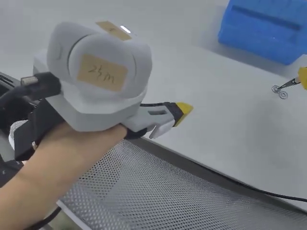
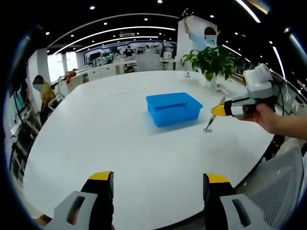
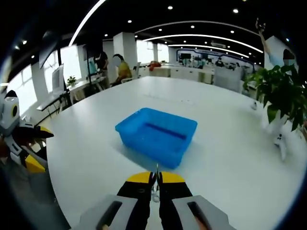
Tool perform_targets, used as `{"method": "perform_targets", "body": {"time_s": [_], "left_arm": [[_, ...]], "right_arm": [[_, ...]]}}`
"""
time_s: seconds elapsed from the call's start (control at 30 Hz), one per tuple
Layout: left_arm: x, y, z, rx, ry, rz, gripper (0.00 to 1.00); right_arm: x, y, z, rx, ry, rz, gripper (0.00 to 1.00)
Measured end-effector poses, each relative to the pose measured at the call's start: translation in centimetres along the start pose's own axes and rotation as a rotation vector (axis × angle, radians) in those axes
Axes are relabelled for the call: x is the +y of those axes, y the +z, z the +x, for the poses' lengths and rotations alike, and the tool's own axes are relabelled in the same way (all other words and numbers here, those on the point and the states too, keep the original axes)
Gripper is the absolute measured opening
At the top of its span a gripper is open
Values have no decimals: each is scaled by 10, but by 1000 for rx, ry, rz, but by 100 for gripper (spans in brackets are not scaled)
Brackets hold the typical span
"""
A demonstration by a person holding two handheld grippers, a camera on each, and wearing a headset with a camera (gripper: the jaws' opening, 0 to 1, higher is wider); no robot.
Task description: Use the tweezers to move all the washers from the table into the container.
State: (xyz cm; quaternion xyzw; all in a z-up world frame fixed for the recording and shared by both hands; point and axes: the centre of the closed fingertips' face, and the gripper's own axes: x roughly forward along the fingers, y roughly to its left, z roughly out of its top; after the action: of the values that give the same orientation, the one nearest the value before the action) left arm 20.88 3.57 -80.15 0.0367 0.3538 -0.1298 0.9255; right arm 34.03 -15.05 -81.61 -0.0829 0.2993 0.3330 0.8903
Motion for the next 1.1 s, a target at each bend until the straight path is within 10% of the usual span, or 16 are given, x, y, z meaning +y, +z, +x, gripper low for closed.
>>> {"method": "perform_targets", "body": {"time_s": [1.1], "left_arm": [[-3, -2, 2, 5, -2, 8, 77]], "right_arm": [[2, 2, 3, 18, -13, -98, 2]]}}
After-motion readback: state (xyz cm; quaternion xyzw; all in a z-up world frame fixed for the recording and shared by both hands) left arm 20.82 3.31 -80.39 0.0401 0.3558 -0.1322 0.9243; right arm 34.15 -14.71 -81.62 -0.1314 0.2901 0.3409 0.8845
